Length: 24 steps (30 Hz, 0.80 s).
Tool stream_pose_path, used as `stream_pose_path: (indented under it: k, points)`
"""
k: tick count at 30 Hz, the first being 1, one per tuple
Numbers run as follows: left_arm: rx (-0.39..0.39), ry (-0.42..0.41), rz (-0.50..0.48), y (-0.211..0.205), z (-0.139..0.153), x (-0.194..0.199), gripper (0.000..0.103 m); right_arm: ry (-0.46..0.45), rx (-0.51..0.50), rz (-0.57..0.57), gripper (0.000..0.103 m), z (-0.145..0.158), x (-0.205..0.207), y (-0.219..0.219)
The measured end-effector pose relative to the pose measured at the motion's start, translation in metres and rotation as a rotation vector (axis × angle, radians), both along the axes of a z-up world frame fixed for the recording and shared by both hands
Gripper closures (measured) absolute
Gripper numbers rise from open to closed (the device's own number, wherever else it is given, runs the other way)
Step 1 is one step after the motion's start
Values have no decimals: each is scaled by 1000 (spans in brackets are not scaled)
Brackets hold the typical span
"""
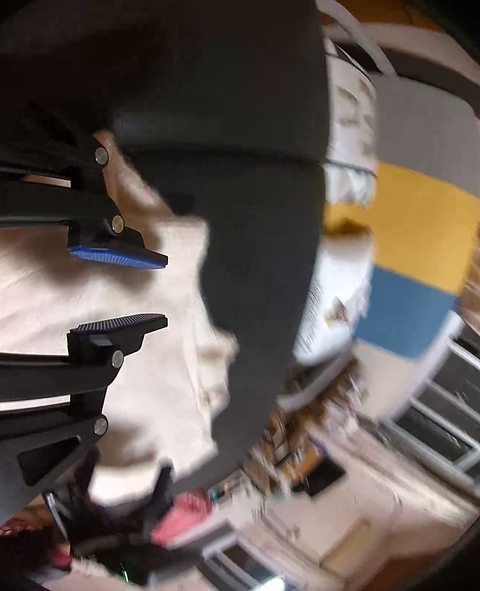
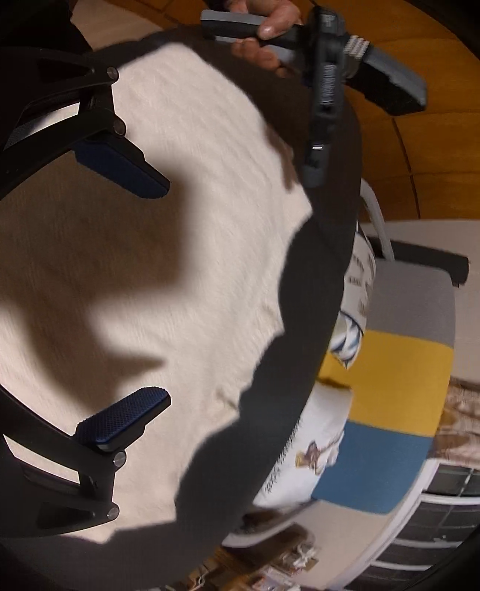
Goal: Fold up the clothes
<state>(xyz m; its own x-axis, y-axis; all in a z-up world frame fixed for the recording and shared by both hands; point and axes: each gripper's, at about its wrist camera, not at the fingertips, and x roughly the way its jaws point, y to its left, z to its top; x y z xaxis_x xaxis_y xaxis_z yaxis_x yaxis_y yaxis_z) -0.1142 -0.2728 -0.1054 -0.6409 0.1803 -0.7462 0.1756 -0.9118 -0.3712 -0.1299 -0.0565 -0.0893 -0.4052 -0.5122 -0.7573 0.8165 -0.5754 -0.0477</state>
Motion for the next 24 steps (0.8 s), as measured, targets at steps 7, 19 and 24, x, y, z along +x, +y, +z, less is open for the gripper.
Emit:
stream_pose_path:
  k: [7, 19, 24]
  points:
    - [-30, 58, 12, 13, 11, 12, 79, -113, -86, -122, 0, -31, -30, 26]
    - [-33, 11, -276, 89, 0, -28, 78, -104, -83, -67, 0, -27, -20, 38]
    - [-53, 57, -195, 94, 3, -27, 78, -102, -117, -75, 0, -31, -15, 42]
